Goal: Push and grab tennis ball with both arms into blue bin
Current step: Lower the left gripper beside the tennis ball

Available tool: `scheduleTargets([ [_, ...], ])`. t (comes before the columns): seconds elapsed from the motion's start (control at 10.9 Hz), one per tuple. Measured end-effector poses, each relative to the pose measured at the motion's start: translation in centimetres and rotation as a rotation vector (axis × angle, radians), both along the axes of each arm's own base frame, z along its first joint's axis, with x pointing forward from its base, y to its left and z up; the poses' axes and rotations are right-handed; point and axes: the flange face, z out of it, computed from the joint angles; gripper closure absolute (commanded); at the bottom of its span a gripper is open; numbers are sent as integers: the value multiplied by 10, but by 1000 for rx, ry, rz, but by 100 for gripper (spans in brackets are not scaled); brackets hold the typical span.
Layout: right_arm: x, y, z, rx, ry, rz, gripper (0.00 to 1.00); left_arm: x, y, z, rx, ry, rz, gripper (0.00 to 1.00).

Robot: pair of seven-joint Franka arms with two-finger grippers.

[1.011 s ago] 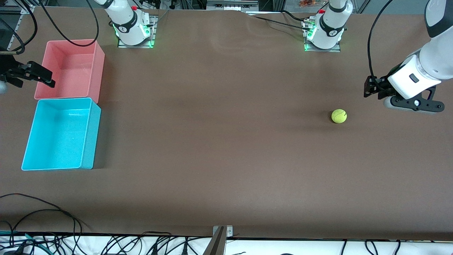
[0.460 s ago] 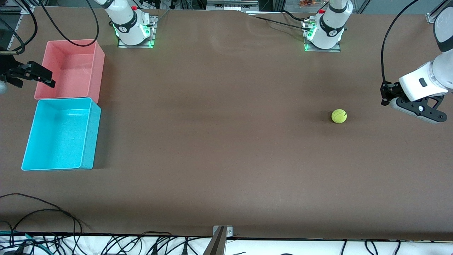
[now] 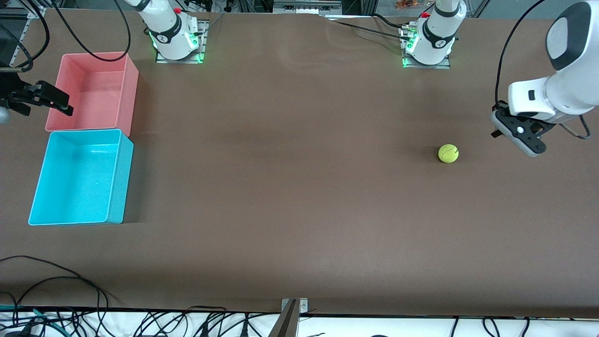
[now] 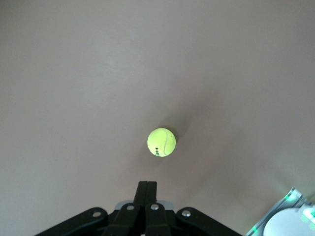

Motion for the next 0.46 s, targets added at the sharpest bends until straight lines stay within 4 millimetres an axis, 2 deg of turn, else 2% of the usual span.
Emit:
scheduleTargets([
  [0.28, 0, 0, 0, 0, 0, 0, 0, -9, 1, -45, -32, 13, -286, 100],
  [0.46, 0, 0, 0, 0, 0, 0, 0, -14, 13, -64, -50, 12, -419, 100],
])
